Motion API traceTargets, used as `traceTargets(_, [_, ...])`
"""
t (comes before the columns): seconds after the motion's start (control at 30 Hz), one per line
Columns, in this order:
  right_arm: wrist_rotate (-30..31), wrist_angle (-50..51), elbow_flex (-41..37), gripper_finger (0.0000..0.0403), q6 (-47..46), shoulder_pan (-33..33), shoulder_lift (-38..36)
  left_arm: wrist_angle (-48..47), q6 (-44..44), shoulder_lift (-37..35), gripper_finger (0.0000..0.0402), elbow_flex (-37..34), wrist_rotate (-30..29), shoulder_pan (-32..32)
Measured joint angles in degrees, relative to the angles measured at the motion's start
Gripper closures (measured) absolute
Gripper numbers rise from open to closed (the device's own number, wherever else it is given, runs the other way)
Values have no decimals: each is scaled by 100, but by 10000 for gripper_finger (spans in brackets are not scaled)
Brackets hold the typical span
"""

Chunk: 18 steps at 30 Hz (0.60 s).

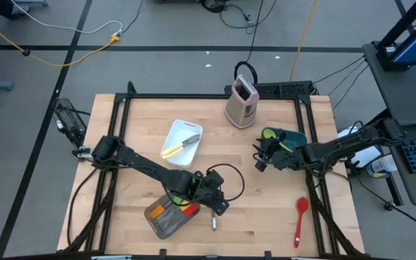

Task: Pick & Place Kitchen Items
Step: Put the brown spoon into the blue bin

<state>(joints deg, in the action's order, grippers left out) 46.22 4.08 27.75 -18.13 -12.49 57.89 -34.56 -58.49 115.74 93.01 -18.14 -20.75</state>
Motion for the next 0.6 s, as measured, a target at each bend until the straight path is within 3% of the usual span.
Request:
traceTargets(0.3, [-1, 2, 0, 287, -14, 0, 0, -160, 186, 395, 315, 0, 1190, 383])
traceTargets(0.6, [-2, 4, 0, 287, -7, 0, 0, -902, 182, 393, 315, -2, 1566, 629])
